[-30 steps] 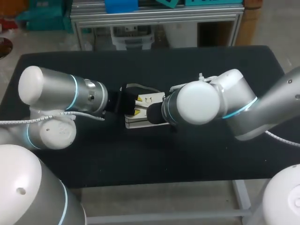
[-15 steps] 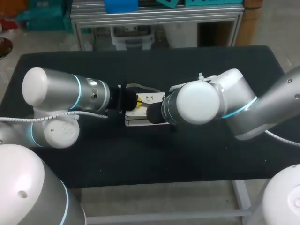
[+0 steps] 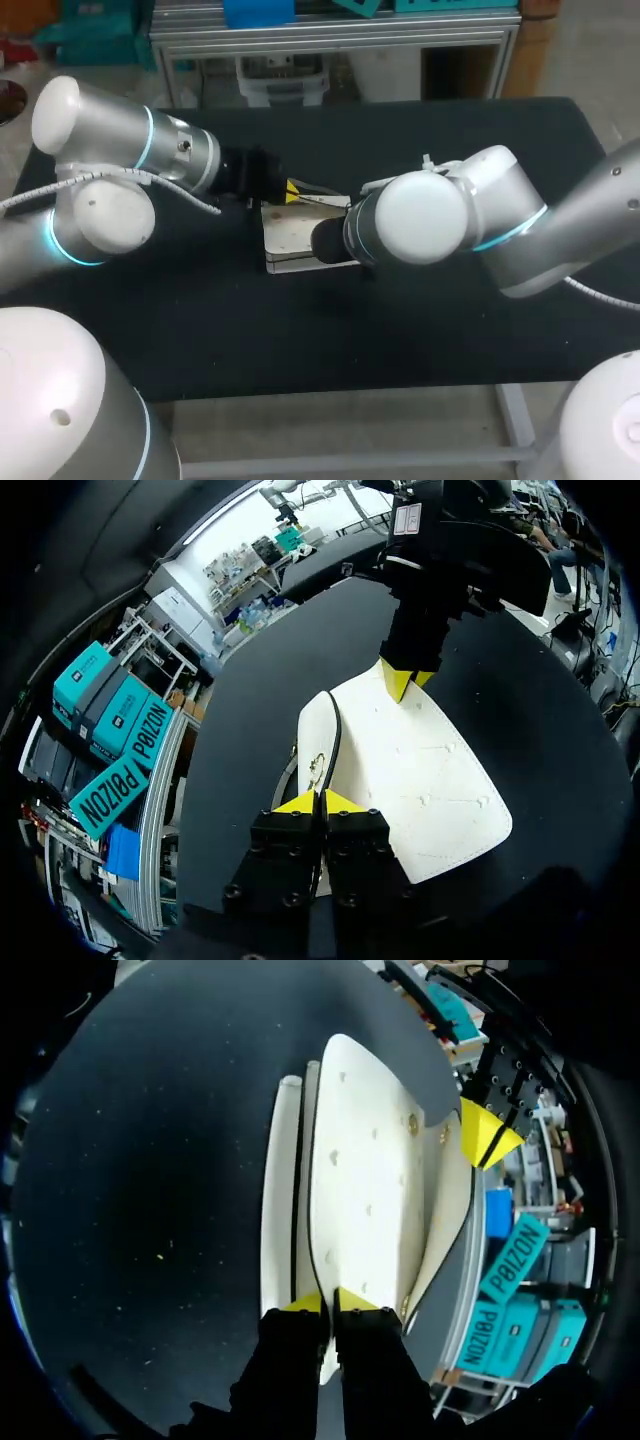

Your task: Pick up the bag, open it, inspect its contents, close it, and place it on the opposite side

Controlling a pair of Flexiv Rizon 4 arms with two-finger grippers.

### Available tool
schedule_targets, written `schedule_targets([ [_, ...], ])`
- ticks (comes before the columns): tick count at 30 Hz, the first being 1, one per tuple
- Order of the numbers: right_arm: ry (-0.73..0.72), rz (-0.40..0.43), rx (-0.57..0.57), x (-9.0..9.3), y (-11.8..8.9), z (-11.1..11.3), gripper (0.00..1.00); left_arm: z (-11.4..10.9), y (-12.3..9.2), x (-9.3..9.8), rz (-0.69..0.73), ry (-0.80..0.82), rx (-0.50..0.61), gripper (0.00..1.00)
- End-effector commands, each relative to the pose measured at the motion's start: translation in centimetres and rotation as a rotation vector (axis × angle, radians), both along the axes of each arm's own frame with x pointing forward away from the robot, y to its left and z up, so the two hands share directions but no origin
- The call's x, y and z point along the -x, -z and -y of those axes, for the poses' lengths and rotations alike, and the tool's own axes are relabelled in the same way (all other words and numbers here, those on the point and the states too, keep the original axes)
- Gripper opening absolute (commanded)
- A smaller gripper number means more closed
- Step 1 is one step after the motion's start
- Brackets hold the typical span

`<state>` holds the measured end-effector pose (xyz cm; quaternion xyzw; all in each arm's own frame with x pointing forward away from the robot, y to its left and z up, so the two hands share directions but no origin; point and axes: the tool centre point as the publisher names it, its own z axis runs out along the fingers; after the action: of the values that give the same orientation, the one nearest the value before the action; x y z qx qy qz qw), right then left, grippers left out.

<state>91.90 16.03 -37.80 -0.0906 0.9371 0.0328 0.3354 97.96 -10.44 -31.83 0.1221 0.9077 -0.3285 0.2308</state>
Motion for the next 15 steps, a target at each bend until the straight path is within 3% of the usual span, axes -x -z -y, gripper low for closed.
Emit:
schedule_targets([
  [1, 0.000, 0.003, -0.001, 0.2, 0.3, 0.2, 0.00, 0.2, -1.2, -2.4, -0.126, 0.027, -0.050, 0.00],
  [7, 0.000, 0.003, -0.001, 0.2, 0.3, 0.2, 0.00, 0.2, -0.2, -1.9, -0.127, 0.046, -0.072, 0.00],
  [8, 0.000, 0.003, -0.001, 0.2, 0.3, 0.2, 0.00, 0.1, 0.1, -1.7, -0.124, 0.049, -0.074, 0.13],
  [10, 0.000, 0.003, -0.001, 0.2, 0.3, 0.2, 0.00, 0.1, 0.6, -1.0, -0.122, 0.062, -0.076, 0.62],
  [11, 0.000, 0.003, -0.001, 0.2, 0.3, 0.2, 0.00, 0.0, 0.8, -0.6, -0.118, 0.061, -0.076, 0.78],
  [13, 0.000, 0.003, -0.001, 0.2, 0.3, 0.2, 0.00, -0.2, 1.1, 0.1, -0.113, 0.067, -0.069, 0.91],
  [15, 0.000, 0.003, -0.001, 0.2, 0.3, 0.2, 0.00, -0.3, 1.4, 0.7, -0.092, 0.071, -0.061, 0.92],
])
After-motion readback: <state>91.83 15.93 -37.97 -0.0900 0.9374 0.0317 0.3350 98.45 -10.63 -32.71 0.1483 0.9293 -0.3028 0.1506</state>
